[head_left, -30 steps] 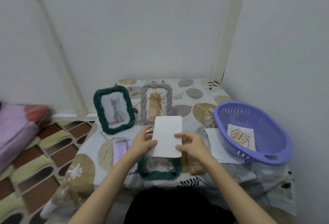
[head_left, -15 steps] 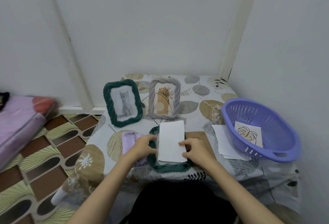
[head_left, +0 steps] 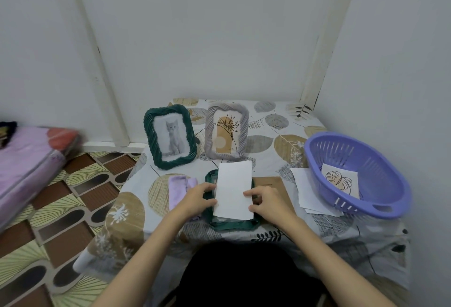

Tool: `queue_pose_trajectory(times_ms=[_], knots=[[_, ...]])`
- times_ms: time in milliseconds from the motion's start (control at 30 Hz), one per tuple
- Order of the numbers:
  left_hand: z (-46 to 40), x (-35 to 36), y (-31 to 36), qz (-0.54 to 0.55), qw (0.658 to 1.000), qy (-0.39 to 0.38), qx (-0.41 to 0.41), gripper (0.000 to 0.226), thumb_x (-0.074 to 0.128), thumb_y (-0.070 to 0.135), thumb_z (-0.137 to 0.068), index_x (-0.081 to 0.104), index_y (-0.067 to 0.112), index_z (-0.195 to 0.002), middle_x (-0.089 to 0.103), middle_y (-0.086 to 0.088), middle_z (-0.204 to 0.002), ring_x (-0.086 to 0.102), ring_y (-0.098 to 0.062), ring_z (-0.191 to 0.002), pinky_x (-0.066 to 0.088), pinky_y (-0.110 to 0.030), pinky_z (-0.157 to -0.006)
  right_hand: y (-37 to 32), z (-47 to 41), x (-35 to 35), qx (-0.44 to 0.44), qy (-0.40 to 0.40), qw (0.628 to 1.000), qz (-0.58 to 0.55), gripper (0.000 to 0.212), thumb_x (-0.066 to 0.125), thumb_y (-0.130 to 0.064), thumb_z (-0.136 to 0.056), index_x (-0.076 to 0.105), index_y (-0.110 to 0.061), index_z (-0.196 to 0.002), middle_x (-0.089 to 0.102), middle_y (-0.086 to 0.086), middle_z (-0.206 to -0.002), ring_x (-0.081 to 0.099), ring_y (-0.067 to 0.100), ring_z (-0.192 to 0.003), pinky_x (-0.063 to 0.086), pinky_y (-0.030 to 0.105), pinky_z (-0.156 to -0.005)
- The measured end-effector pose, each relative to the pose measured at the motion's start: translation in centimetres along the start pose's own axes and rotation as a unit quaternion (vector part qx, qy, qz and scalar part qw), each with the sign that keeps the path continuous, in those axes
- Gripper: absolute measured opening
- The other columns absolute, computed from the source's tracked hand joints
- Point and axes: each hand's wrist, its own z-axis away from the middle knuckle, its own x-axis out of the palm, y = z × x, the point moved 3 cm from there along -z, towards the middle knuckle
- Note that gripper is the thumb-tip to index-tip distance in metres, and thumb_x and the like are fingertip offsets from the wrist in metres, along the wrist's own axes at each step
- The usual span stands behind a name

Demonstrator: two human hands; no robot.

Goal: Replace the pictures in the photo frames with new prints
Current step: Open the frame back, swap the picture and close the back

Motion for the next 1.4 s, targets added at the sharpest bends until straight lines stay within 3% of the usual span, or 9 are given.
queue_pose_trajectory(times_ms=[100, 233, 433, 667, 800, 933, 1100, 1233, 1400], knots=[[0.0, 0.0, -0.1, -0.013, 1.0, -0.014, -0.008, 0.054, 0.067, 0.011, -0.079, 0.048, 0.012, -0.13, 0.052, -0.007, -0.132, 0.048, -0.021, -0.119, 0.038, -0.032, -0.106, 0.2, 0.0, 0.3, -0.001, -0.005, 1.0, 0.009, 0.043, 0.062, -0.004, -0.08, 0.06, -0.015, -0.121, 0.058, 0.0, -0.123, 0.051, 0.013, -0.108, 0.036, 0.017, -0.085], [0.2, 0.0, -0.2, -0.026, 0.999, -0.03, -0.008, 0.062, 0.072, 0.01, -0.075, 0.047, 0.014, -0.132, 0.05, -0.007, -0.133, 0.046, -0.021, -0.12, 0.038, -0.029, -0.105, 0.4, -0.2, 0.4, -0.001, -0.009, 1.0, 0.001, 0.043, 0.063, -0.002, -0.078, 0.061, -0.015, -0.119, 0.058, 0.001, -0.123, 0.051, 0.014, -0.11, 0.036, 0.016, -0.087], [0.7, 0.0, -0.4, -0.062, 0.996, -0.07, 0.004, 0.072, 0.074, 0.012, -0.074, 0.04, 0.018, -0.137, 0.041, -0.002, -0.141, 0.037, -0.02, -0.131, 0.03, -0.024, -0.105, 0.7, -0.5, 0.5, -0.026, -0.033, 0.999, 0.016, 0.043, 0.067, -0.003, -0.076, 0.063, -0.014, -0.118, 0.059, 0.002, -0.12, 0.051, 0.016, -0.112, 0.03, 0.01, -0.078], [0.5, -0.1, 0.4, -0.071, 0.997, -0.034, 0.017, 0.069, 0.07, 0.028, -0.079, 0.038, 0.013, -0.138, 0.037, -0.006, -0.144, 0.036, -0.021, -0.13, 0.03, -0.032, -0.11, 0.8, -0.5, 1.1, -0.045, -0.043, 0.997, 0.055, 0.041, 0.07, -0.023, -0.078, 0.06, -0.024, -0.117, 0.031, 0.004, -0.142, 0.024, 0.023, -0.132, 0.02, 0.03, -0.108], [0.0, 0.1, 0.6, -0.234, 0.971, -0.039, 0.034, 0.077, 0.067, 0.045, -0.077, 0.034, 0.018, -0.141, 0.012, 0.001, -0.156, 0.015, -0.027, -0.138, 0.014, -0.038, -0.114, 0.8, -0.8, 1.3, -0.061, -0.042, 0.986, 0.151, 0.046, 0.06, -0.042, -0.084, 0.05, -0.035, -0.128, 0.01, -0.002, -0.155, 0.009, 0.023, -0.139, 0.014, 0.043, -0.111], [-0.2, 0.0, 0.7, -0.291, 0.955, -0.039, 0.031, 0.075, 0.06, 0.054, -0.079, 0.034, 0.021, -0.141, 0.017, 0.001, -0.155, 0.013, -0.028, -0.139, 0.015, -0.038, -0.112, 1.2, -0.9, 1.9, -0.057, -0.075, 0.985, 0.144, 0.041, 0.052, -0.042, -0.089, 0.048, -0.036, -0.129, 0.017, -0.005, -0.155, 0.004, 0.02, -0.143, 0.005, 0.05, -0.114], [-0.3, 0.0, 0.3, -0.221, 0.975, -0.026, 0.005, 0.073, 0.057, 0.051, -0.083, 0.029, 0.019, -0.142, 0.028, -0.005, -0.151, 0.012, -0.025, -0.142, 0.017, -0.038, -0.113, 1.7, -1.1, 1.5, -0.052, -0.087, 0.988, 0.112, 0.034, 0.057, -0.034, -0.088, 0.052, -0.035, -0.121, 0.024, -0.011, -0.152, 0.006, 0.014, -0.143, 0.0, 0.054, -0.113], [-0.5, 0.2, 0.2, -0.206, 0.978, -0.037, -0.005, 0.071, 0.056, 0.051, -0.084, 0.028, 0.021, -0.143, 0.024, -0.006, -0.152, 0.009, -0.024, -0.142, 0.012, -0.041, -0.112, 1.7, -1.3, 1.1, -0.047, -0.075, 0.991, 0.105, 0.03, 0.057, -0.036, -0.087, 0.056, -0.033, -0.117, 0.025, -0.008, -0.152, 0.007, 0.015, -0.143, 0.0, 0.053, -0.113], [-0.9, 0.5, 0.3, -0.233, 0.972, -0.027, 0.007, 0.068, 0.05, 0.054, -0.086, 0.027, 0.024, -0.143, 0.017, 0.005, -0.155, 0.012, -0.024, -0.141, 0.011, -0.042, -0.112, 1.8, -1.6, 1.0, -0.034, -0.043, 0.989, 0.136, 0.058, 0.052, -0.053, -0.085, 0.036, -0.033, -0.137, 0.017, -0.001, -0.154, 0.005, 0.018, -0.143, 0.005, 0.052, -0.115]])
